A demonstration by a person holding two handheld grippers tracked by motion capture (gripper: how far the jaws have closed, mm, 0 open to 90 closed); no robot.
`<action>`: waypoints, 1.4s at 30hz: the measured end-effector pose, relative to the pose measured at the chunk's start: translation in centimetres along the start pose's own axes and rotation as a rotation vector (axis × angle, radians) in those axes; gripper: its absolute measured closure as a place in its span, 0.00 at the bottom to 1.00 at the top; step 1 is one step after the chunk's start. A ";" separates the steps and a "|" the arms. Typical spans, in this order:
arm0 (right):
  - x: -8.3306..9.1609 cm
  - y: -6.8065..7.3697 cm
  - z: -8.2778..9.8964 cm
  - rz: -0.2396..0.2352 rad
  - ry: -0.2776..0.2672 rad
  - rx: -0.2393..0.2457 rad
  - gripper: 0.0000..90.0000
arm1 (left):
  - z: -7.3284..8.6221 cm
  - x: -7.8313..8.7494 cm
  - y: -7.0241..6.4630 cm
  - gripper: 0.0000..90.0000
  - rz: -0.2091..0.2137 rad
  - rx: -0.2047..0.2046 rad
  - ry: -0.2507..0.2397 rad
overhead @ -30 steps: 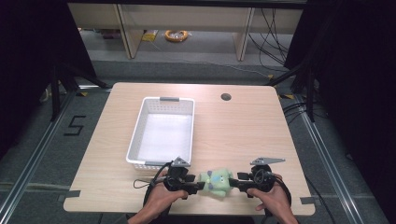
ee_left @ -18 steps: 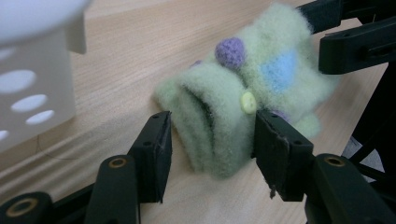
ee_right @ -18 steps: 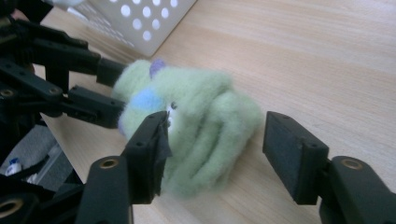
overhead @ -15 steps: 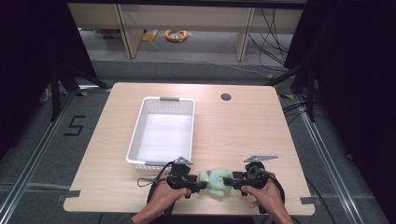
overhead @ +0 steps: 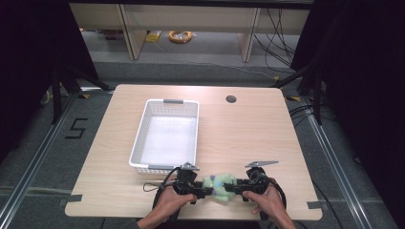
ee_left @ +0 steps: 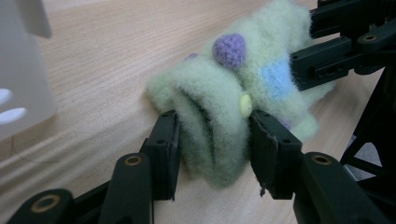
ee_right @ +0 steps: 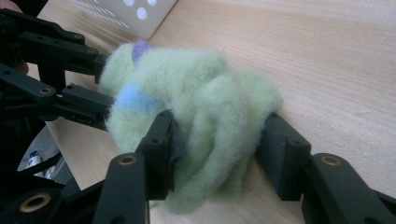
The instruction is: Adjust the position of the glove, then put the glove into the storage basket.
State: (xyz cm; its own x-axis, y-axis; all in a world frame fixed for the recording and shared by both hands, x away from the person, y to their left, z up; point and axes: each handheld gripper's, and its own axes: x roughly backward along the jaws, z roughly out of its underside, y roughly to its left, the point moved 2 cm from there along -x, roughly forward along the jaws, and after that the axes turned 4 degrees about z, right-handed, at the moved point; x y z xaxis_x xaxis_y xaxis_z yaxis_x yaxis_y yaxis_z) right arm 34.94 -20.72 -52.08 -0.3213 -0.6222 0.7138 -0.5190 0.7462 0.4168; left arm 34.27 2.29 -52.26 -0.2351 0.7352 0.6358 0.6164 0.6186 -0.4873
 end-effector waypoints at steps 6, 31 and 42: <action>0.0 0.0 0.1 -0.018 -0.007 0.005 0.66 | 0.0 0.0 -0.2 0.60 -0.018 -0.009 0.003; 0.5 0.4 0.2 -0.050 -0.042 0.043 0.78 | 0.4 0.4 -0.7 0.81 0.011 -0.090 -0.013; 1.2 1.2 0.0 -0.055 -0.069 0.079 0.80 | 0.5 1.4 -1.3 0.81 0.026 -0.107 -0.034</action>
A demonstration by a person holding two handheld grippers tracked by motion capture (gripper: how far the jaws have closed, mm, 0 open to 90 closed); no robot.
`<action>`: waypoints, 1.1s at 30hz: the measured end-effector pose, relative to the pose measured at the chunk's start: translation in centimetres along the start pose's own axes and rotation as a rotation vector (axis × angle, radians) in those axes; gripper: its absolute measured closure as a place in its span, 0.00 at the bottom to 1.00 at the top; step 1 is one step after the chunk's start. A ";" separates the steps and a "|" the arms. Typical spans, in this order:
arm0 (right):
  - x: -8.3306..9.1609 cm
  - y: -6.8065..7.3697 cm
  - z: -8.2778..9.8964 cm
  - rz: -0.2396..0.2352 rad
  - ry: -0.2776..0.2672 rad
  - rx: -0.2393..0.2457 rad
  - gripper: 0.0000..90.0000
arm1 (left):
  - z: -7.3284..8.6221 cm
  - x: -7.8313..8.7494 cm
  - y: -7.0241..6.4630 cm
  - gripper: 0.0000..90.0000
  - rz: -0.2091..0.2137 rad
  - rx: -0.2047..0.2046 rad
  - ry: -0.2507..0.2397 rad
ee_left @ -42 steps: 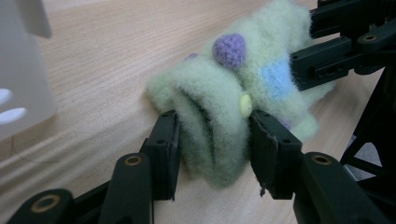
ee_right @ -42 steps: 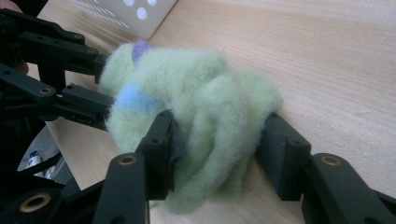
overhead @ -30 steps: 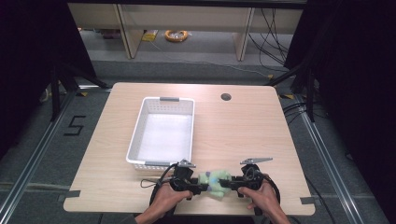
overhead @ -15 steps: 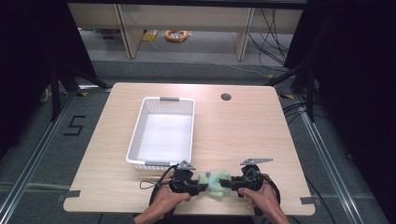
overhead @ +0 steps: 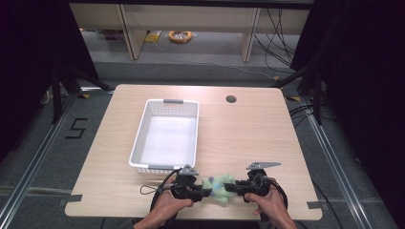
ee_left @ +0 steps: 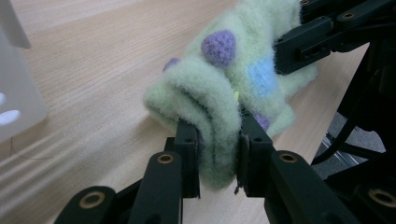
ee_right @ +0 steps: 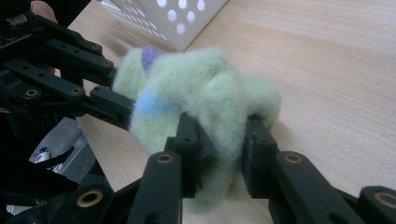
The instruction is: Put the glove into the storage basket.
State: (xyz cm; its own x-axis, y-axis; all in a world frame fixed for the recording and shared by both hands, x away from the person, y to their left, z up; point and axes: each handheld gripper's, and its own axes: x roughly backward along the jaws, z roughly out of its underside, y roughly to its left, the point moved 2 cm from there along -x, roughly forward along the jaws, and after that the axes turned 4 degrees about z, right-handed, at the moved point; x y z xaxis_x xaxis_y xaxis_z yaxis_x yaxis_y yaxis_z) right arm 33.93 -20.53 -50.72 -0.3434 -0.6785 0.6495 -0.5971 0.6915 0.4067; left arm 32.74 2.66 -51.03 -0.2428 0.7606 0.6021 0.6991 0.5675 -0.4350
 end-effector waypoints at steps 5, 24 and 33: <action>0.4 0.4 -0.1 -0.019 -0.019 0.001 0.81 | -0.1 0.5 -0.4 0.81 0.019 -0.006 -0.007; 1.8 2.0 -2.1 -0.036 -0.041 0.032 0.81 | -1.5 2.8 -1.1 0.81 0.029 -0.036 -0.049; 2.6 3.2 -4.4 -0.051 -0.055 0.058 0.81 | -3.0 5.3 -1.0 0.81 0.042 -0.039 -0.071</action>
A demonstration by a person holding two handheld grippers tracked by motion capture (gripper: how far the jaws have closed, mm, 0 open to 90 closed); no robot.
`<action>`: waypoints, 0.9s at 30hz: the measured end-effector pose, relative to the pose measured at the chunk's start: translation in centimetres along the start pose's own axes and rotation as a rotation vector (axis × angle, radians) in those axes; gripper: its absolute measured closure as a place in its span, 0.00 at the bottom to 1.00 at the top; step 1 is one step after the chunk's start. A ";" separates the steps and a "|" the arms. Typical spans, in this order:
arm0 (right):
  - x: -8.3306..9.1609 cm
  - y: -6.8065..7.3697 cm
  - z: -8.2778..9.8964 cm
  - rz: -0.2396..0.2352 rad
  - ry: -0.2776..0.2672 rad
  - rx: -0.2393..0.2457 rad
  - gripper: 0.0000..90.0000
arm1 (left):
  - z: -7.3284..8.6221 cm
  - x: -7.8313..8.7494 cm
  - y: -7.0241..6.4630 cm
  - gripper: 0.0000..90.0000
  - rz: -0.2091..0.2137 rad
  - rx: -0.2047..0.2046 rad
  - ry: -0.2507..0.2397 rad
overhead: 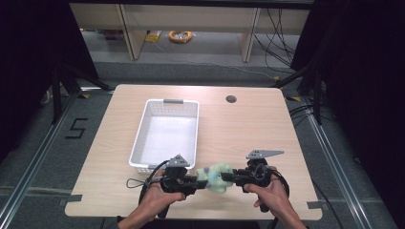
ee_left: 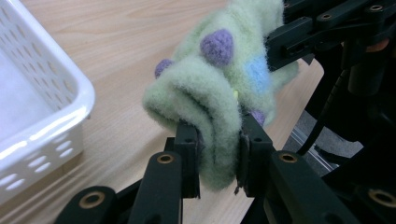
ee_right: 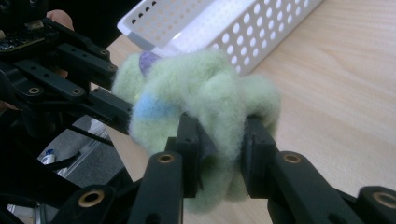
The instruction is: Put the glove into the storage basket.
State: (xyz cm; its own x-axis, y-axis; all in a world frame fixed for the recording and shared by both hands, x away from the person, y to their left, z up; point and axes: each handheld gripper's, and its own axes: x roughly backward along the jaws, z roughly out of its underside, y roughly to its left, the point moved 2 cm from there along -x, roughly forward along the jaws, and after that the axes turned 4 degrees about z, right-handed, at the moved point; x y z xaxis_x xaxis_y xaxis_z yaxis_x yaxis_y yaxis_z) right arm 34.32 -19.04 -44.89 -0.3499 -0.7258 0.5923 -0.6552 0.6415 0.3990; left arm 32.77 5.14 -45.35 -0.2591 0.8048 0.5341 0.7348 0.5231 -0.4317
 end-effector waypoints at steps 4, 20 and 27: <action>-0.2 0.7 -1.0 -0.008 -0.011 -0.011 0.81 | -0.6 0.9 0.2 0.81 -0.002 0.002 -0.006; -2.0 2.0 -6.1 -0.017 0.011 0.027 0.81 | -2.8 4.7 2.5 0.81 -0.049 0.041 -0.045; -4.2 2.6 -8.7 -0.023 0.019 0.062 0.81 | -3.6 6.8 4.5 0.81 -0.097 0.065 -0.039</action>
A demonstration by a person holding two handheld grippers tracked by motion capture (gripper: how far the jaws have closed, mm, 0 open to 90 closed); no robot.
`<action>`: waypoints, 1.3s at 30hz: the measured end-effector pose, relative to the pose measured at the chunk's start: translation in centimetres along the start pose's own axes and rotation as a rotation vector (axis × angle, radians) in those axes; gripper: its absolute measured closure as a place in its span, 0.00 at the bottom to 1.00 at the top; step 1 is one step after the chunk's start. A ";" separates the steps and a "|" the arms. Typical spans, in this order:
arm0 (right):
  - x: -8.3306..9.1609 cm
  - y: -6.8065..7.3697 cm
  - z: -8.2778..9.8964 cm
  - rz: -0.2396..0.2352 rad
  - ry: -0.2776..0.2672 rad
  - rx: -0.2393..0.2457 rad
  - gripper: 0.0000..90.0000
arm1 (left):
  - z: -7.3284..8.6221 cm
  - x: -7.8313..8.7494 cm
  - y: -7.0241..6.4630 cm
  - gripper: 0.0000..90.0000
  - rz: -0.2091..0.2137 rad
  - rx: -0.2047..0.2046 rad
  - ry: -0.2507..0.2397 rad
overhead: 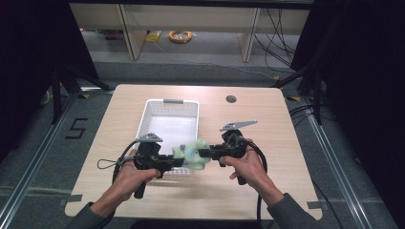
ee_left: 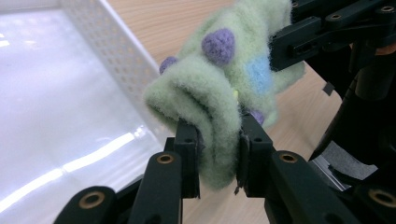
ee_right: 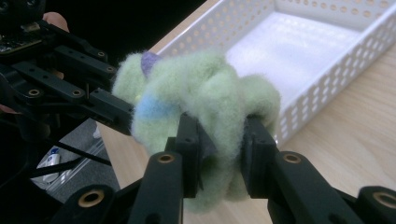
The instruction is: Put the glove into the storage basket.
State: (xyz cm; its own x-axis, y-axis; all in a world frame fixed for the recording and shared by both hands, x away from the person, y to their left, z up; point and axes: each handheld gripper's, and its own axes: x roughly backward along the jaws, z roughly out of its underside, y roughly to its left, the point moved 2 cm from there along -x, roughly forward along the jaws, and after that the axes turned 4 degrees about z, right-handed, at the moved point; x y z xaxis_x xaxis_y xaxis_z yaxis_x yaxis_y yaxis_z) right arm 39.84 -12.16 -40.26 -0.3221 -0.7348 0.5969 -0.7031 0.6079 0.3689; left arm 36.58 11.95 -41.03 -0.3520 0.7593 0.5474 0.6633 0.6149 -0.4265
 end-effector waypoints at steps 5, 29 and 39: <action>-1.9 0.4 -1.7 -0.008 0.016 -0.021 0.81 | -0.5 1.0 1.8 0.81 -0.028 0.028 -0.004; -11.0 -1.5 -3.6 0.063 0.142 -0.061 0.80 | 0.3 -0.3 9.5 0.80 -0.109 0.166 0.104; -12.3 -1.4 -3.5 0.094 0.198 -0.076 0.80 | 0.8 -0.8 10.2 0.80 -0.135 0.166 0.152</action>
State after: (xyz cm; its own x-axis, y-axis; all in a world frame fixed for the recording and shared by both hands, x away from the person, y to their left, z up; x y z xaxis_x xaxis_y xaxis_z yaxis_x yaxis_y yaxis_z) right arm 47.02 -2.90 -45.67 -0.2480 -0.6051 0.7565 -0.6241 0.6971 0.3530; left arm 43.13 17.80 -46.36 -0.3186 0.6347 0.7040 0.4951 0.7448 -0.4474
